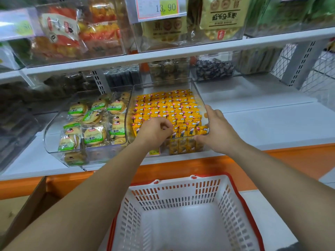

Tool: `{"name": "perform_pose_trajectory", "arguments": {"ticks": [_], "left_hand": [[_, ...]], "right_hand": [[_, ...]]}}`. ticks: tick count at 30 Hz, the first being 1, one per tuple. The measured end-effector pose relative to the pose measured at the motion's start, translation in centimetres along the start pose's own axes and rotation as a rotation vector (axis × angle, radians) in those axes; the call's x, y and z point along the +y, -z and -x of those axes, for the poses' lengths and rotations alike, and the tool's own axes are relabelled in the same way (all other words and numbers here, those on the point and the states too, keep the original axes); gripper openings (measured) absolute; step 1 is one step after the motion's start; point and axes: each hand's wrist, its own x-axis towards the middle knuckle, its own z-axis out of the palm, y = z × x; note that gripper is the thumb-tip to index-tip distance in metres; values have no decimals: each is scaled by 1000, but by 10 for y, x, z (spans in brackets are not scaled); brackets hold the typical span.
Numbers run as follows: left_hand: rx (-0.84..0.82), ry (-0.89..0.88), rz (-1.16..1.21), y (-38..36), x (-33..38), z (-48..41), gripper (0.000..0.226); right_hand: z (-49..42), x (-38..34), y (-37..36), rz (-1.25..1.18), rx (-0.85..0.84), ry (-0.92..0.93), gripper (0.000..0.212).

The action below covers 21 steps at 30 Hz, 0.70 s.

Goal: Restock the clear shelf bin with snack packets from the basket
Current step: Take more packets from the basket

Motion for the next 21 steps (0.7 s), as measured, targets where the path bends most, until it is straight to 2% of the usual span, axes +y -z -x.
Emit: {"name": "perform_pose_trajectory", "arguments": {"ticks": [3, 5, 7, 9, 11, 13, 15, 17, 21], "left_hand": [[-49, 5, -4, 9, 9, 8, 10], [3, -21, -41, 16, 15, 20, 23], [100, -116, -59, 23, 20, 44, 24], [99, -214, -29, 23, 19, 73, 12], [0, -245, 13, 18, 11, 98, 5], [-121, -185, 1, 4, -3, 114, 5], [-245, -104, -49, -20, -21, 125, 3], [-344, -27, -96, -53, -42, 135, 10], [-546, 173, -172, -120, -86, 163, 26]], "right_hand": [[5, -5, 7, 26, -44, -7, 93], [12, -10, 18, 62, -57, -32, 90], [23, -15, 31, 107, -31, -52, 84], [39, -19, 41, 113, -10, -21, 68], [58, -21, 45, 64, -55, 37, 44], [78, -19, 39, 0, -188, 42, 28], [96, -9, 20, -11, -347, -2, 22], [112, 9, -8, 16, -467, -67, 17], [143, 63, -79, -2, -610, -251, 13]]}}
